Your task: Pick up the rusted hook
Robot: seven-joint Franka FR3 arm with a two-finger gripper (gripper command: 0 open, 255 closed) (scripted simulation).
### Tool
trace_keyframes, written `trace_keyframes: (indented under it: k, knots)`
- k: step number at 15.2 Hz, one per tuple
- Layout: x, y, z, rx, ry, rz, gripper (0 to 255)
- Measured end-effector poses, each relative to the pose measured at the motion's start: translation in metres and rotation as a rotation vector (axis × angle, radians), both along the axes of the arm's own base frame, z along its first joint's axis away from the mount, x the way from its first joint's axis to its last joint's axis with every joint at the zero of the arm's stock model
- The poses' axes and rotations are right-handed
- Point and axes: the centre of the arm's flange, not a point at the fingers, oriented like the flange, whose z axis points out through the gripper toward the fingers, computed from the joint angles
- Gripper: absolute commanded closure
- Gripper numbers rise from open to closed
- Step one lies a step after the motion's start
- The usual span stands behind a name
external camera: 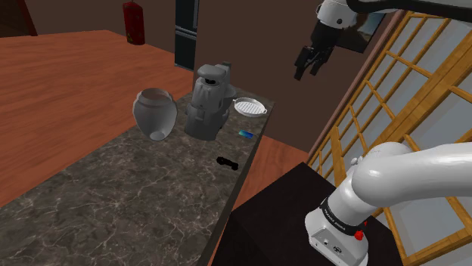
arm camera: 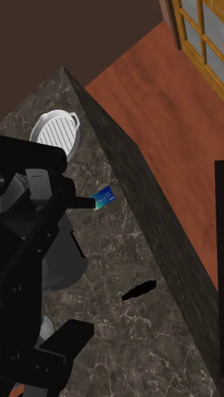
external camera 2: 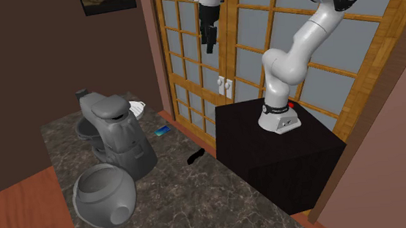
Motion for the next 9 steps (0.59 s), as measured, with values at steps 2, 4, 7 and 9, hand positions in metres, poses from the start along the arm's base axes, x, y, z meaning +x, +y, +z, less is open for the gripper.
trace_keyframes:
  k: [2,4,7,9]
  knots:
    - [0.002,0.001,-0.005,0.0,0.0,0.004,0]
    - [0.008,0.007,-0.026,0.001,-0.003,0.016,0]
    - [0.016,0.018,-0.063,0.002,-0.007,0.039,0]
    - [0.022,0.022,-0.089,0.003,-0.01,0.055,0]
